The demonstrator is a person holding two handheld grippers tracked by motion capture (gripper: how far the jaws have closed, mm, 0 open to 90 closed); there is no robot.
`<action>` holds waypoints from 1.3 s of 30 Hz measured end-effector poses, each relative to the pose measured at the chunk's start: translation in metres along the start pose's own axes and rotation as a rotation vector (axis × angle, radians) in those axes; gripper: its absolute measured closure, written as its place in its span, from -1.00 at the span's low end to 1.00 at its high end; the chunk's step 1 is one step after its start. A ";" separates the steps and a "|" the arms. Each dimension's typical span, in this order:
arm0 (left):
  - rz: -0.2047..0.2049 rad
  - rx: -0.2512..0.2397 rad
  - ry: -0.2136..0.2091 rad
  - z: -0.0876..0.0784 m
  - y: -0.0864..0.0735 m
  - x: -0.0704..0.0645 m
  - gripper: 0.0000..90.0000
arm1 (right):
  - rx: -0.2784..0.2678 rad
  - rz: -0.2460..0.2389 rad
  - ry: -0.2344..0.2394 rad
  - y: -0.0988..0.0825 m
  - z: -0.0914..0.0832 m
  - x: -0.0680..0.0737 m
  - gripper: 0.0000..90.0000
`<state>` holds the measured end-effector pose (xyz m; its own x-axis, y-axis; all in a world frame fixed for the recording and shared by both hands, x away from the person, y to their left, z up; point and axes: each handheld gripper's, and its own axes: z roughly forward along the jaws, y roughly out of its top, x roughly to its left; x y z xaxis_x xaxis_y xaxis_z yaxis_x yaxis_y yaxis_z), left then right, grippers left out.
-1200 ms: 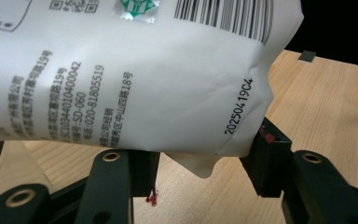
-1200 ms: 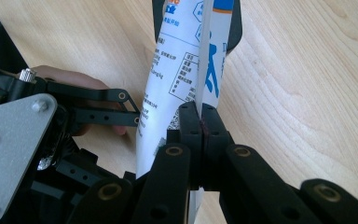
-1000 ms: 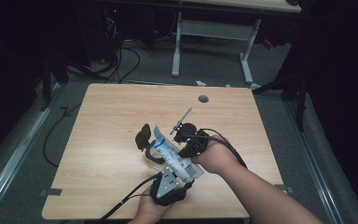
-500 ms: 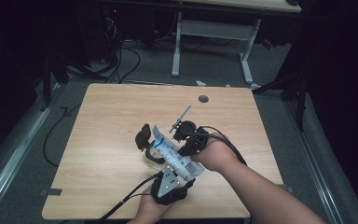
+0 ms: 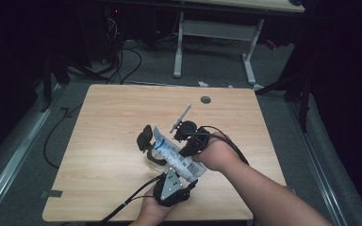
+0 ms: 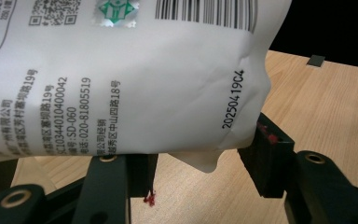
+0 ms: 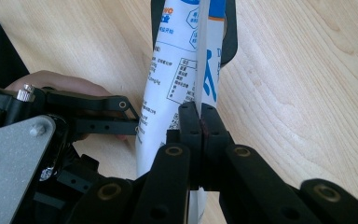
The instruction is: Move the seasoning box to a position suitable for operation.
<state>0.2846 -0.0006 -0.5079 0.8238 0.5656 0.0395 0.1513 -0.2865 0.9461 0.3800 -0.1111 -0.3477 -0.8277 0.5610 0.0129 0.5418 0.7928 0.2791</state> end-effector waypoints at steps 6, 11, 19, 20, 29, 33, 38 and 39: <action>0.000 0.001 0.003 0.000 0.001 0.002 0.12 | 0.003 -0.004 -0.005 0.003 0.001 0.000 1.00; -0.001 0.006 -0.008 0.001 0.002 0.001 0.12 | 0.004 -0.004 -0.010 0.003 0.002 -0.002 1.00; 0.001 0.005 -0.010 0.003 0.004 0.001 0.13 | 0.003 0.005 -0.007 0.004 0.002 -0.006 1.00; 0.002 0.006 -0.008 0.003 0.004 0.001 0.13 | 0.003 0.002 -0.008 0.004 0.002 -0.007 1.00; -0.007 -0.002 -0.002 0.004 0.006 0.004 0.13 | 0.006 -0.002 -0.007 0.010 0.001 -0.010 1.00; -0.006 -0.002 -0.004 0.003 0.006 0.004 0.13 | 0.009 -0.004 -0.002 0.011 0.001 -0.009 1.00; -0.002 -0.004 -0.002 0.003 0.006 0.003 0.13 | 0.013 0.000 0.009 0.011 0.001 -0.010 1.00; -0.002 -0.004 -0.003 0.004 0.006 0.003 0.13 | 0.015 -0.002 0.010 0.011 0.001 -0.010 1.00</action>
<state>0.2901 -0.0031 -0.5034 0.8250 0.5639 0.0364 0.1508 -0.2818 0.9476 0.3948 -0.1079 -0.3460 -0.8301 0.5572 0.0216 0.5422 0.7975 0.2647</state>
